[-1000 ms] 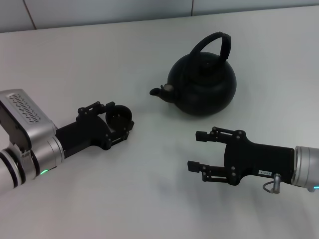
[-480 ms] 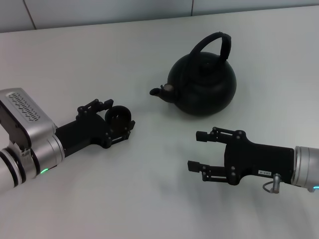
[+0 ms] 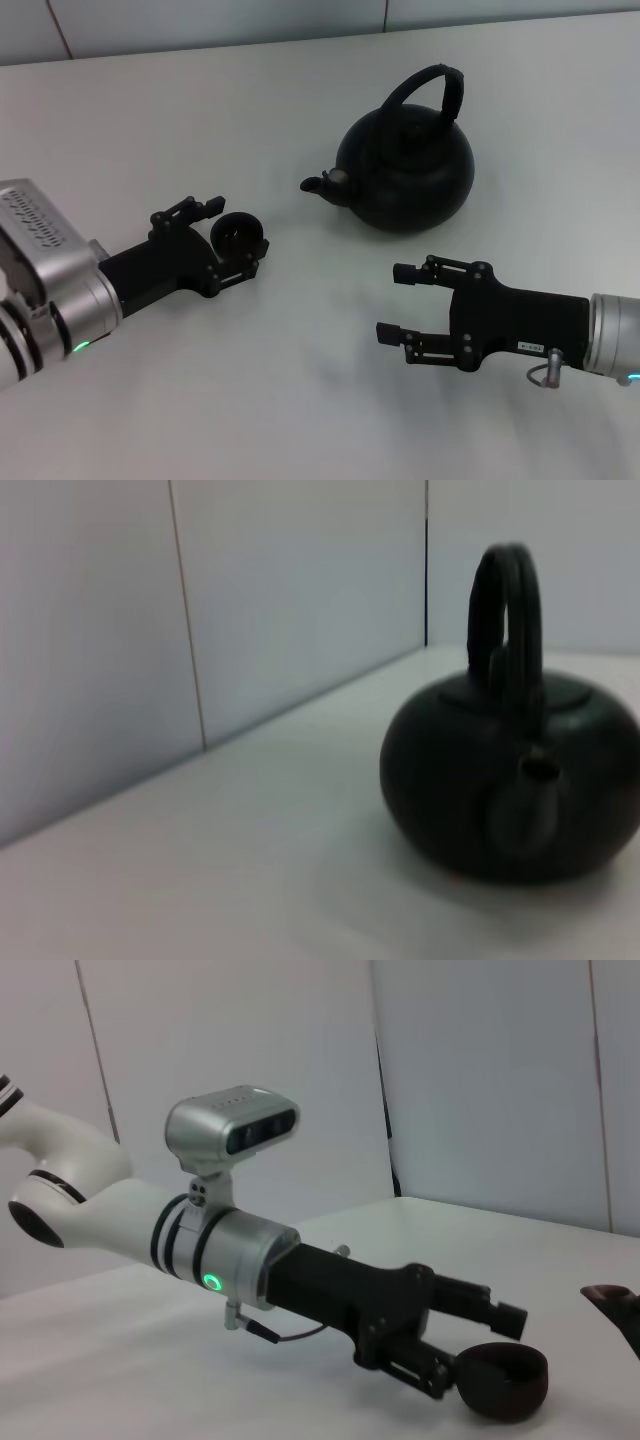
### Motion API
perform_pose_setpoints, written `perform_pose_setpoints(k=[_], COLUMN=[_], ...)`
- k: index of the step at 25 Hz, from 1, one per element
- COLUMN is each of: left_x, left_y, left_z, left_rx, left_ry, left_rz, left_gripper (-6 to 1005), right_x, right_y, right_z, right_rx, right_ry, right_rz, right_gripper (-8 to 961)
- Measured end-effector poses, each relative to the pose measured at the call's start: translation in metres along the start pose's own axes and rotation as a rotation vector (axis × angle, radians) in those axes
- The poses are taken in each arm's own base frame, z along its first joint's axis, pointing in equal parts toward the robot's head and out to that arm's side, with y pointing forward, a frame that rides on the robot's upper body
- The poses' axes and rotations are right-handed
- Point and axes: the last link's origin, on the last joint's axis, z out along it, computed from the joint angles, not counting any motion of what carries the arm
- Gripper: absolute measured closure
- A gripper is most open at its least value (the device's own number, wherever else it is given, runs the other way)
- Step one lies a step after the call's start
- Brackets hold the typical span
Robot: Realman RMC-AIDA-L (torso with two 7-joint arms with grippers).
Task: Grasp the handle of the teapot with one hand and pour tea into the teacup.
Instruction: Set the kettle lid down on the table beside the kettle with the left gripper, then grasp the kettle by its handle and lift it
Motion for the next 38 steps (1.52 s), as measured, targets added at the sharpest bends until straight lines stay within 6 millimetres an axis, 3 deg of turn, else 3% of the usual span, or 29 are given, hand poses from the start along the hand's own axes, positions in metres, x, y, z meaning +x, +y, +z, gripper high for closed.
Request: perform_pose_setpoints(k=[6,7,10,14,22,28,38], left_x=[0.000,-0.003,-0.007,-0.021,-0.030,-0.034,-0.047], left_y=[-0.003,-0.003,-0.001,0.009,0.013,0.012,0.017], left_z=[-0.019,-0.037,-0.054,-0.102,-0.139,-0.151,-0.152], left_rx=[0.021,0.030,0.032,0.046,0.052,0.058,0.030], left_ry=[0.073,0.112,0.142,0.190,0.195,0.180,0.077], left_rz=[-0.025,-0.034,-0.034,-0.038,-0.080,-0.078,-0.042], left_gripper=[194,194,194,194,194,194,194], right_x=[0.001,0.000,0.000,-0.001,-0.003,-0.004,0.000], right_y=[-0.001,-0.001,-0.001,-0.002,-0.003,-0.004,-0.003], right_z=[0.001,0.001,0.002,0.003,0.003,0.003,0.003], right_rx=[0.003,0.003,0.001,0.005,0.012,0.016,0.030], right_ry=[0.004,0.004,0.001,-0.005,-0.013,-0.018,-0.012], right_rz=[0.001,0.002,0.002,0.002,0.000,0.001,0.013], right_gripper=[194,194,194,194,195,195,194])
